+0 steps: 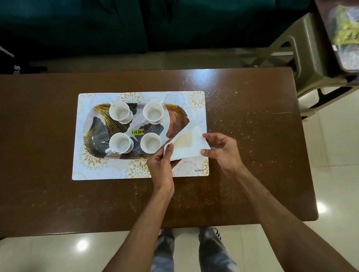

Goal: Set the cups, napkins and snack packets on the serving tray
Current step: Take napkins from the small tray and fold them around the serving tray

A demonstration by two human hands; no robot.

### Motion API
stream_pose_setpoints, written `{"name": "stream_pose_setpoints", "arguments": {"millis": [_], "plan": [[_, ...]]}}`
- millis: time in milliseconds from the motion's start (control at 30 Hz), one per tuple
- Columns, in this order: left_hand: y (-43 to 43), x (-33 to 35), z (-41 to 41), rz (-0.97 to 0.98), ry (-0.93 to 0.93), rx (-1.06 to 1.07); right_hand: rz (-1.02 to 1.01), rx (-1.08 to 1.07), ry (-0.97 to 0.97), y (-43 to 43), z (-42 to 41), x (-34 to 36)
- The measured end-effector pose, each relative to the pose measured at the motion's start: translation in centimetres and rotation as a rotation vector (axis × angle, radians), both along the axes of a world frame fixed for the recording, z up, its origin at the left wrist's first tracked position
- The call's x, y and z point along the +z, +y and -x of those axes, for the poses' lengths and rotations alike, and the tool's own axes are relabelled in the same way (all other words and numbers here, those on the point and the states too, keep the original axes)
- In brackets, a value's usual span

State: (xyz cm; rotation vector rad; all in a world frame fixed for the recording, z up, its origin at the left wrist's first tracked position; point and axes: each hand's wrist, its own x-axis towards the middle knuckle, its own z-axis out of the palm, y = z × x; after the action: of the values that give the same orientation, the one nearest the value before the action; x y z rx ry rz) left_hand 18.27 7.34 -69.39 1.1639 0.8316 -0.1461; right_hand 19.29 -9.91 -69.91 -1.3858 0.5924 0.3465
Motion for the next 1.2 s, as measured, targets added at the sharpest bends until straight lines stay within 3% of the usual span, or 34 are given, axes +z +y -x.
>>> {"name": "stream_pose_setpoints", "arguments": {"millis": [233,400,467,600,800,1033,1200], "plan": [[0.3,0.0,0.8,-0.001,0.021,0.009,0.181,-0.061,0.074,0.1,0.0,-0.2],[0.3,-0.5,1.4,-0.004,0.032,-0.060,0.740,0.221,-0.102,2.0,0.1,-0.8],[-0.2,-0.5,1.4,0.006,0.043,-0.088,0.732,0.254,-0.126,3.3,0.3,-0.8],[-0.6,-0.6,1.0,0.034,0.081,-0.129,0.528,0.172,-0.023,5.0,0.2,-0.5],[-0.5,-0.7,0.8,0.039,-0.027,-0.163,0.435,0.094,0.094,5.4,0.2,-0.5],[-0.4,-1.2,1.8,-0.270,0.045,-0.195,0.638,-0.021,0.060,4.8,0.2,0.1],[0.6,-0.6,3.9,-0.491,-0.019,-0.168,0.791,-0.186,-0.042,4.2,-0.5,0.0]]}}
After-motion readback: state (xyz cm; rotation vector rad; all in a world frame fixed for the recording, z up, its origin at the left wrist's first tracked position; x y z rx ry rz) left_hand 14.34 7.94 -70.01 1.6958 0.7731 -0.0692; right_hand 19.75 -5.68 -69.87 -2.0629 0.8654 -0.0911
